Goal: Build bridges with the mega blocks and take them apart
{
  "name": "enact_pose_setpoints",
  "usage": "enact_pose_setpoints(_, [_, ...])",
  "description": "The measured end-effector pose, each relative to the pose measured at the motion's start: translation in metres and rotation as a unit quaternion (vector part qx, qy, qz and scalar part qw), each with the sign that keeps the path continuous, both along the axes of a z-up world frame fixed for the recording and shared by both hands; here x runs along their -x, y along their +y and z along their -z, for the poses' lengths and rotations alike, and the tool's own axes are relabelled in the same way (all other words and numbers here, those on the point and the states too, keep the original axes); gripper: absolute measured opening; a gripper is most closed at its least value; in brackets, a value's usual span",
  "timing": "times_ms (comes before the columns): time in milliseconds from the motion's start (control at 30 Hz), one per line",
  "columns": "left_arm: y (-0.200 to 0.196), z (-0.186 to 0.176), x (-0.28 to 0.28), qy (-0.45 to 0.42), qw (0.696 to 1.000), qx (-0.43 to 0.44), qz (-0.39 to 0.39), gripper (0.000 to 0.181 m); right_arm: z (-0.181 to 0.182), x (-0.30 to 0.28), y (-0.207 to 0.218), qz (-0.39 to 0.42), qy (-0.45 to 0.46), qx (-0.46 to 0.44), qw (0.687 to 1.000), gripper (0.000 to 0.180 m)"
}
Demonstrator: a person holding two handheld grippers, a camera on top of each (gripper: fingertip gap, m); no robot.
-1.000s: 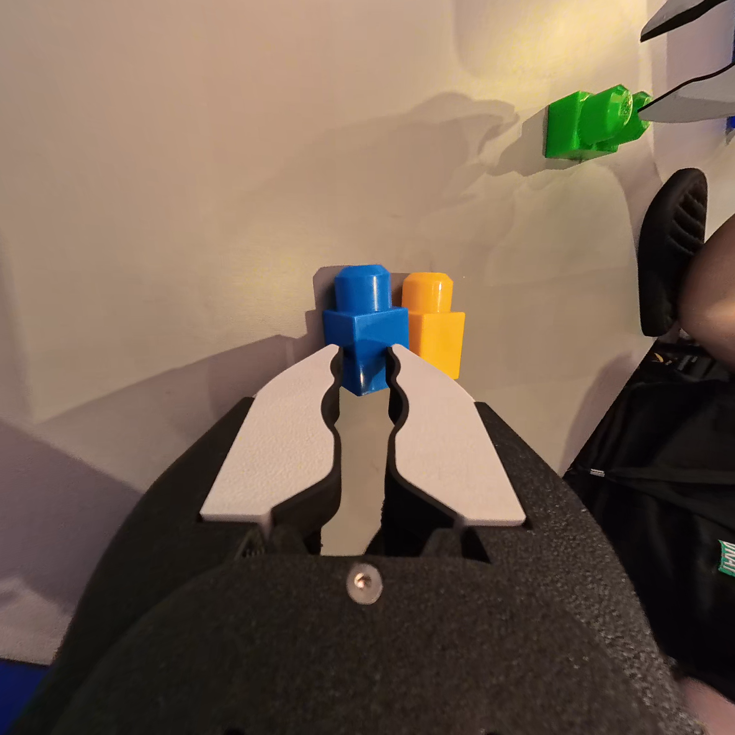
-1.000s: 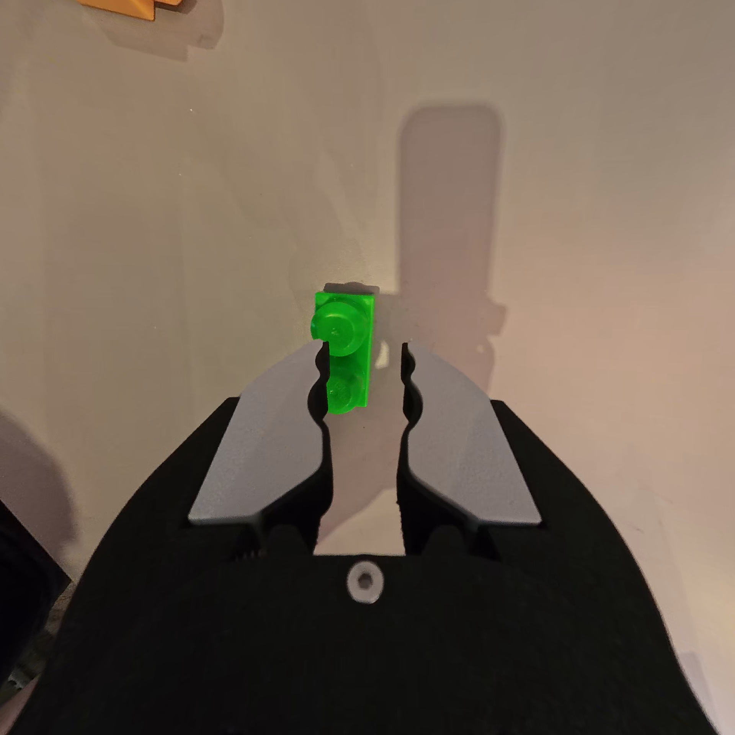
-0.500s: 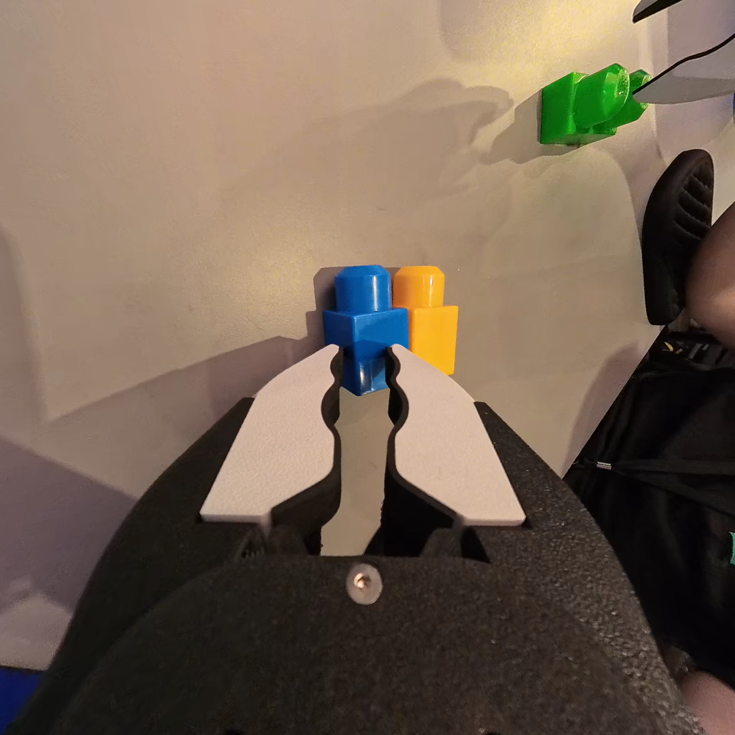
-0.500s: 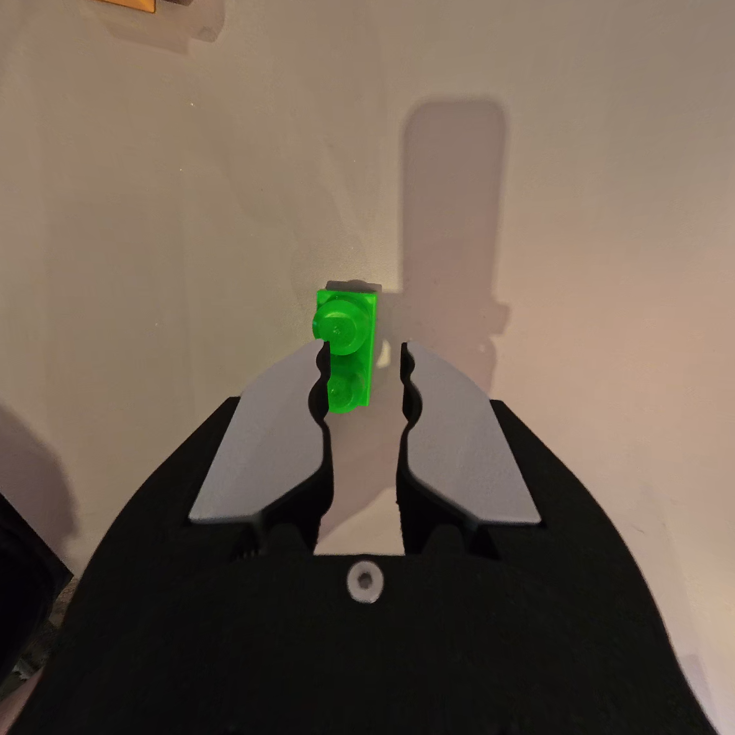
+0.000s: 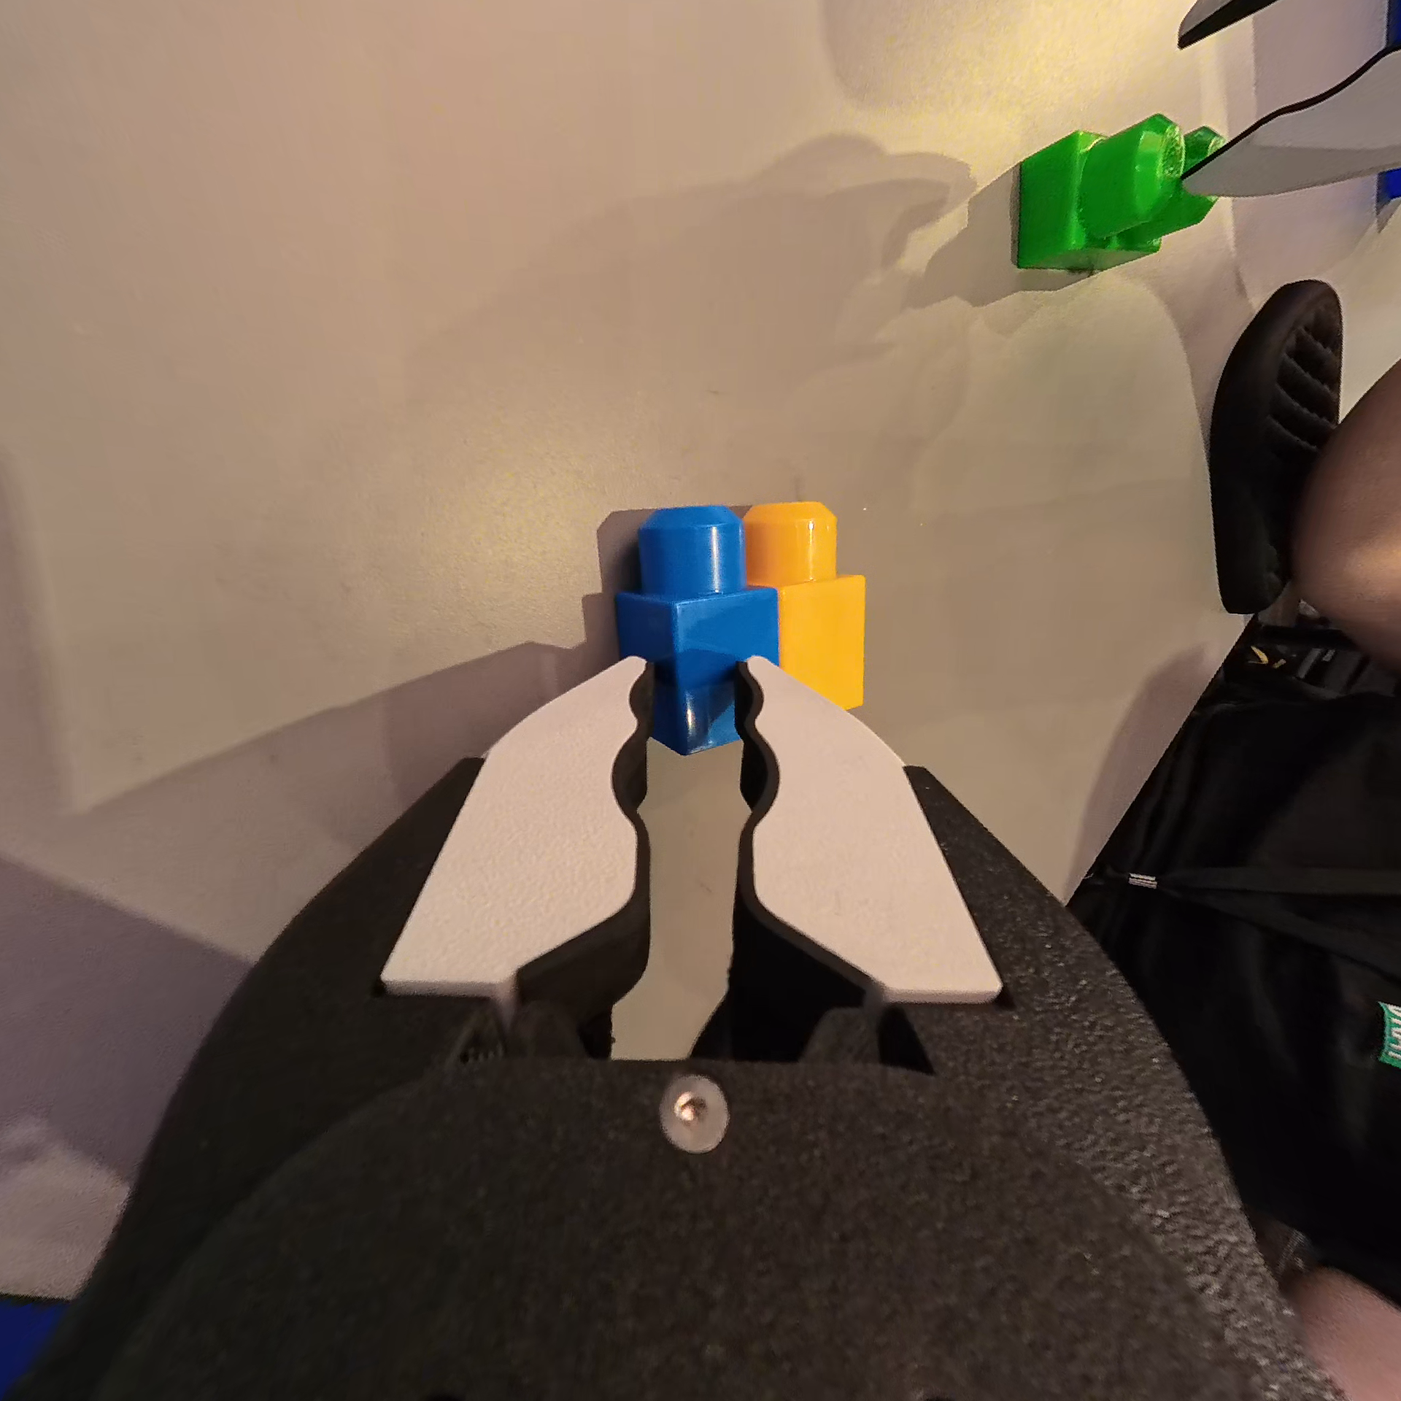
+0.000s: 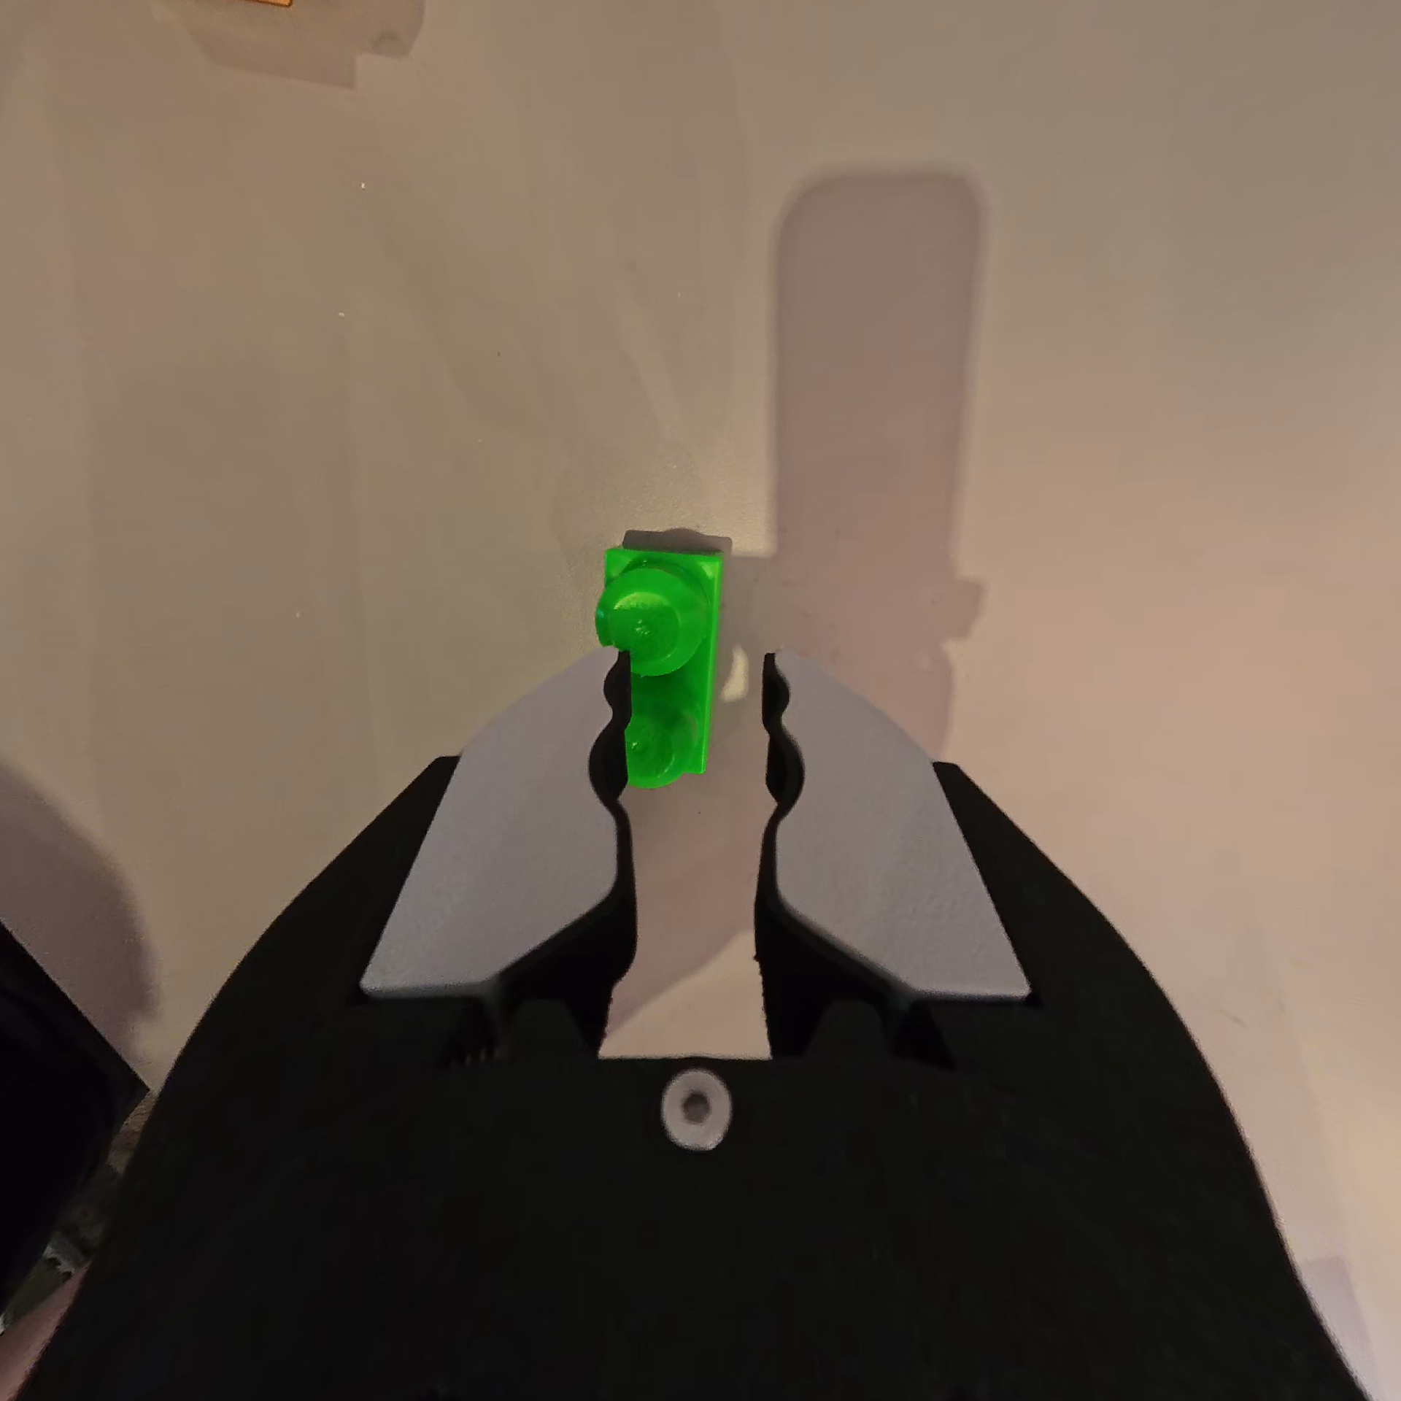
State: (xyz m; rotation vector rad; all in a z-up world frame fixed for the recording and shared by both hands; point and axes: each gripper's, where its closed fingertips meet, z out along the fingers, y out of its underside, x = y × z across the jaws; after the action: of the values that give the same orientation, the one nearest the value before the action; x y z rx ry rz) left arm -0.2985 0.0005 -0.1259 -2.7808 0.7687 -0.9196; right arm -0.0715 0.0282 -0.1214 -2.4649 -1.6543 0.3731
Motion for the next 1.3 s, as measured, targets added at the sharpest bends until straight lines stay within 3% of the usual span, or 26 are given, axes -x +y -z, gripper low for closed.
enact_pose_setpoints(67, [0.0,0.0,0.0,-0.004,1.0,0.004,-0.005,0.022,0.0,0.0,0.0,0.0,0.001,0.001,1.0,0.033])
enact_pose_setpoints(167, [0.007,-0.006,0.006,-0.006,1.0,-0.01,-0.019,0.044,0.0,-0.001,0.0,0.001,0.001,0.002,1.0,0.033])
enact_pose_setpoints(267, [0.018,-0.031,0.013,-0.028,0.997,-0.055,-0.04,0.043,0.0,-0.001,0.0,0.001,0.001,0.002,1.0,0.033])
enact_pose_setpoints(400, [0.024,-0.098,-0.001,-0.096,0.974,-0.2,-0.055,0.042,0.0,-0.001,0.0,0.0,0.001,0.003,1.0,0.033])
enact_pose_setpoints(500, [0.001,-0.119,-0.014,-0.051,0.949,-0.307,-0.049,0.049,0.0,0.0,0.0,0.001,0.004,0.006,1.0,0.032])
enact_pose_setpoints(633, [-0.024,-0.087,-0.017,0.086,0.921,-0.377,-0.049,0.073,0.0,0.001,-0.001,0.0,0.004,0.006,1.0,0.032])
enact_pose_setpoints(767, [-0.024,-0.064,-0.018,0.123,0.9,-0.408,-0.088,0.087,0.0,0.001,-0.005,-0.009,-0.001,0.006,1.0,0.031])
enact_pose_setpoints(967, [-0.018,-0.019,-0.015,0.195,0.92,-0.332,-0.068,0.089,0.0,0.002,-0.007,-0.013,-0.001,0.008,1.0,0.031])
enact_pose_setpoints(1167, [-0.019,-0.002,-0.021,0.186,0.946,-0.258,-0.065,0.091,0.001,0.0,-0.006,-0.01,-0.001,0.013,1.0,0.031])
enact_pose_setpoints(1300, [-0.017,0.004,-0.019,0.211,0.947,-0.238,-0.054,0.09,0.001,0.001,-0.006,-0.01,0.003,0.017,1.0,0.031])
